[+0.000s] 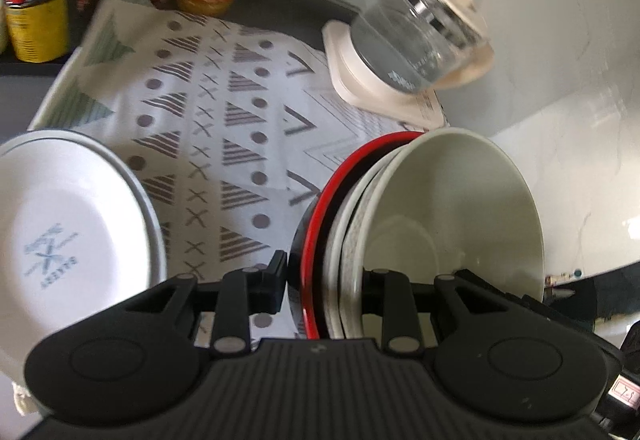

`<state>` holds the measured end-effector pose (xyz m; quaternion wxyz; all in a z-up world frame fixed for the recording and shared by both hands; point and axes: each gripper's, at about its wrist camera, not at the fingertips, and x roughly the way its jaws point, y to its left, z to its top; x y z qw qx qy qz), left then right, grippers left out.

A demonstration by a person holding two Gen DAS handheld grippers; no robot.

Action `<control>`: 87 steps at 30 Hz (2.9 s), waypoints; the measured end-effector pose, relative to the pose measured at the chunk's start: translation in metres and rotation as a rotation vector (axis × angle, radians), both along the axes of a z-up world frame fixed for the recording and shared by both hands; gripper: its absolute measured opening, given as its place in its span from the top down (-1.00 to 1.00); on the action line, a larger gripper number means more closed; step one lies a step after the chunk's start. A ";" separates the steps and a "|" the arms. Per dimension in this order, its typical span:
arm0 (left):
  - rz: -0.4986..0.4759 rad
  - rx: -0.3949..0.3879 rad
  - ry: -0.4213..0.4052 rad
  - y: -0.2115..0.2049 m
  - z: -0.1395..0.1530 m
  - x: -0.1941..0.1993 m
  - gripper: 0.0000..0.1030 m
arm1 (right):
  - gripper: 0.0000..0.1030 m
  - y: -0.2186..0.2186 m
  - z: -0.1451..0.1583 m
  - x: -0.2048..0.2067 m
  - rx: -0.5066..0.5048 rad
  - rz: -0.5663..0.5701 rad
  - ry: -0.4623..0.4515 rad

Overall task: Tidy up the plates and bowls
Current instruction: 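Carry the bowl stack with both grippers and lower it onto the plate stack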

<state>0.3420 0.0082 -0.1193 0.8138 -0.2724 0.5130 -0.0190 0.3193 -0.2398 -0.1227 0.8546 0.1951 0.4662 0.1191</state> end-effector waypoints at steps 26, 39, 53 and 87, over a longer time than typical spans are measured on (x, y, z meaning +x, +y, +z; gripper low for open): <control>0.284 0.015 -0.036 0.097 0.023 -0.089 0.46 | 0.49 0.108 0.020 -0.023 0.017 0.301 -0.062; 0.390 0.015 -0.024 0.141 0.019 -0.121 0.46 | 0.49 0.158 0.013 -0.034 0.016 0.411 -0.043; 0.459 0.000 0.040 0.173 -0.005 -0.123 0.45 | 0.49 0.197 -0.009 -0.027 0.001 0.470 0.025; 0.534 -0.019 0.103 0.195 -0.037 -0.111 0.43 | 0.35 0.221 -0.042 -0.007 0.014 0.452 0.128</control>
